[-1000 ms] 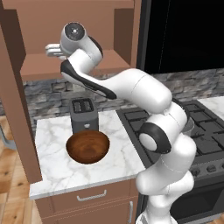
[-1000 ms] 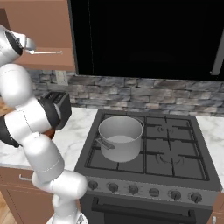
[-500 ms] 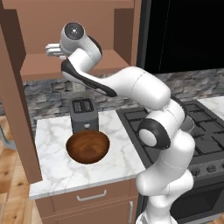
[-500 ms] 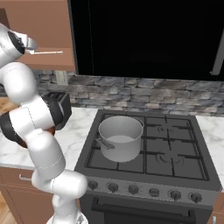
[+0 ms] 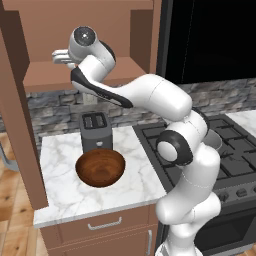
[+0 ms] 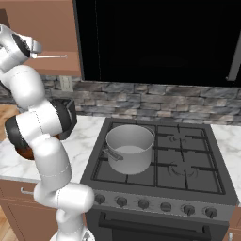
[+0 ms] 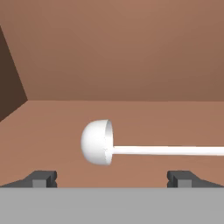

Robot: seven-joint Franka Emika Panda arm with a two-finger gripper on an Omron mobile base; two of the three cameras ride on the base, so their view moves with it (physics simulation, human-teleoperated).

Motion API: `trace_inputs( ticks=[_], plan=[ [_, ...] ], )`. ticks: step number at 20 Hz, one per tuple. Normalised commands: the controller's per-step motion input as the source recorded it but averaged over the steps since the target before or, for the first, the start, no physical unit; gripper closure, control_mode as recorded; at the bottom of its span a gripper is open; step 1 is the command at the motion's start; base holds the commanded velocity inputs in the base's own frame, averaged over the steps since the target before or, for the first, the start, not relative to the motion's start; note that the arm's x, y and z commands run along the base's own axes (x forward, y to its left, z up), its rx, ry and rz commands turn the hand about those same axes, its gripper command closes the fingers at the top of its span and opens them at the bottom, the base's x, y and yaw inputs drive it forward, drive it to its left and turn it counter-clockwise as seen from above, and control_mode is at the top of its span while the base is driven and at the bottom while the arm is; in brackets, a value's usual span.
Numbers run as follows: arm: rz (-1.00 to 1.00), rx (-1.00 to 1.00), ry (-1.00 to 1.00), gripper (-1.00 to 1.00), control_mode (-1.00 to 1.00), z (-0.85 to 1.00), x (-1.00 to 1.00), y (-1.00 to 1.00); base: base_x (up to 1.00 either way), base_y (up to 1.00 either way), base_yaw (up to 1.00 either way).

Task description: Open the cabinet and move the ladle to the pot. Then close the cabinet.

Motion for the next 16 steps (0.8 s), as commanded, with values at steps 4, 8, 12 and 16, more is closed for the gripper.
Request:
trace_inputs(
  ticks=[4, 8, 12, 16],
  plan=[
    [0.00, 0.00, 0.00, -1.00, -1.00, -0.02, 0.16, 0.11, 0.00, 0.00, 0.00],
    [0.00, 0.00, 0.00, -1.00, -1.00, 0.00, 0.13, 0.12, 0.00, 0.00, 0.00],
    [0.00, 0.00, 0.00, -1.00, -1.00, 0.00, 0.10, 0.04, 0.00, 0.00, 0.00],
    [0.00, 0.00, 0.00, -1.00, -1.00, -0.01, 0.06, 0.00, 0.00, 0.00, 0.00]
  ],
)
